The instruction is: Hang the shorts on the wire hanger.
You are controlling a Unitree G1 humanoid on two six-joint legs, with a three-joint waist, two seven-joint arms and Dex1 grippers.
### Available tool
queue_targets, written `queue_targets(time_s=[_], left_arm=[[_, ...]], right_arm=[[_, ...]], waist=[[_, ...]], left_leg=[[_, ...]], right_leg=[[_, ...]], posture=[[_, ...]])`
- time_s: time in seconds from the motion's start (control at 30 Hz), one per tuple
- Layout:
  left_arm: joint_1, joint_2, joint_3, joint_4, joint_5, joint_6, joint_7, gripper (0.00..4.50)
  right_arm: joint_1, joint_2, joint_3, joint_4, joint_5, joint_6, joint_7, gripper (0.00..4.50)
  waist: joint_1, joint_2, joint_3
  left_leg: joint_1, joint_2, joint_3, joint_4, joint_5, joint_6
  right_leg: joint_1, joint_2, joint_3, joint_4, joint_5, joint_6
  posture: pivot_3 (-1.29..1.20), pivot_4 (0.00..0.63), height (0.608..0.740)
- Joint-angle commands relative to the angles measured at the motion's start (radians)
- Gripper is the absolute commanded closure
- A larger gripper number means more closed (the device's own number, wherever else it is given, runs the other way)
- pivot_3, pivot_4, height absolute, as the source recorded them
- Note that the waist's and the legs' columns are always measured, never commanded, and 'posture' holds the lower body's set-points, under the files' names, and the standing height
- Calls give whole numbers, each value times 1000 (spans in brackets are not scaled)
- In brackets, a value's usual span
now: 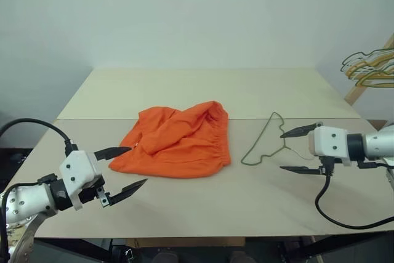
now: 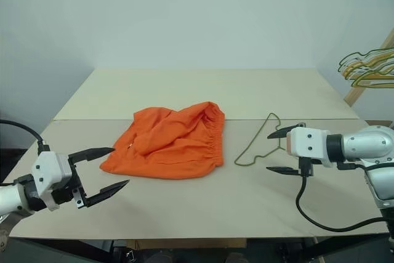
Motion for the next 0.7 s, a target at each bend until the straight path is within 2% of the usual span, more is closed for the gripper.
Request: queue_targets(time_s=[0.03,0.47,0.7], left_arm=[[-3,-2,25,-26,6,-7,17,0],[-17,10,0,-10,23,-25,6,0],[-14,17,-27,12,53,-36,-26,0]], right_arm=[[-26,-1,-9,-4,3,-19,2,39],[-37,8,12,-12,8,-21,0,39],[-106,32,103,-64,-45,14,-10,39]], waist=[[0,0,0],[0,0,0],[-7,0,0]], left_leg=[[0,0,0,0,0,0],[0,0,0,0,0,0],[0,0,0,0,0,0]], right_leg=[[0,0,0,0,0,0],[0,0,0,0,0,0],[0,0,0,0,0,0]], posture=[[166,0,740],[146,0,740],[120,0,740]])
